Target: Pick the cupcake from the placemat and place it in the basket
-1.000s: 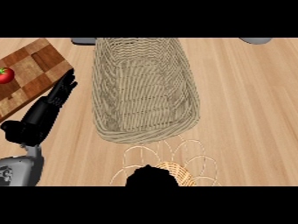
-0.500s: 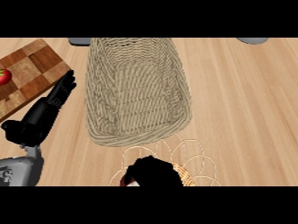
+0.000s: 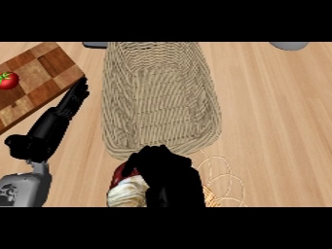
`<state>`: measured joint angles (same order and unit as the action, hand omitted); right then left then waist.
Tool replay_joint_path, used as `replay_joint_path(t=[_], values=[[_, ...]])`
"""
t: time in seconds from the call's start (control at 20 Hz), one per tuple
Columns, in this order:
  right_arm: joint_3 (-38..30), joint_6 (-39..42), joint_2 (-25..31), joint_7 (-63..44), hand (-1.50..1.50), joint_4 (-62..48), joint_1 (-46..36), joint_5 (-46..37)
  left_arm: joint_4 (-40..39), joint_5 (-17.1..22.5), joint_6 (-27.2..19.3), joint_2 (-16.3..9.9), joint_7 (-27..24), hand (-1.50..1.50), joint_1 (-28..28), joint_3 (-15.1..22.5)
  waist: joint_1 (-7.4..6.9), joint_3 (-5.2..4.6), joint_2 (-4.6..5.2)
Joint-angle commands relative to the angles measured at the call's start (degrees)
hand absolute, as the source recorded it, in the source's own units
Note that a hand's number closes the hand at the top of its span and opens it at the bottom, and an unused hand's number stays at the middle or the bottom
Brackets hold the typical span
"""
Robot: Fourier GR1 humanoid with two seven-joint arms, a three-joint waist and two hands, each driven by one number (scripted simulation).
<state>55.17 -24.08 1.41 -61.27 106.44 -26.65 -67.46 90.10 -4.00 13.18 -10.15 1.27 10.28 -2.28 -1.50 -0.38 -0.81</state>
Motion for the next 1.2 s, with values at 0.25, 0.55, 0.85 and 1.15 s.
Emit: replay_joint_path(t=[0.25,0.55,0.85,1.15], values=[[-13.6,0.3,-1.4,-16.4,1.5,-4.3,-18.6,-0.4,-0.7,-0.4,0.1,0.1,0.1,0.0,1.9,0.5,-1.64,0.02,0.44],[-19.0,2.2,-1.4,-21.4,1.5,-13.5,-29.1,3.0,-1.7,-1.2,-1.0,1.2,-0.4,0.0,3.1,1.0,-1.37,0.14,0.72],[-21.1,-1.6,-1.4,-19.3,1.5,-22.7,-33.6,8.8,1.0,0.6,0.6,-0.3,0.3,0.0,0.8,-0.6,-1.37,0.27,0.89],[-22.8,-7.0,-1.4,-13.2,1.5,-29.3,-33.8,8.1,-3.0,1.6,1.5,-1.9,-1.2,0.0,2.6,-3.1,0.17,0.31,1.07]])
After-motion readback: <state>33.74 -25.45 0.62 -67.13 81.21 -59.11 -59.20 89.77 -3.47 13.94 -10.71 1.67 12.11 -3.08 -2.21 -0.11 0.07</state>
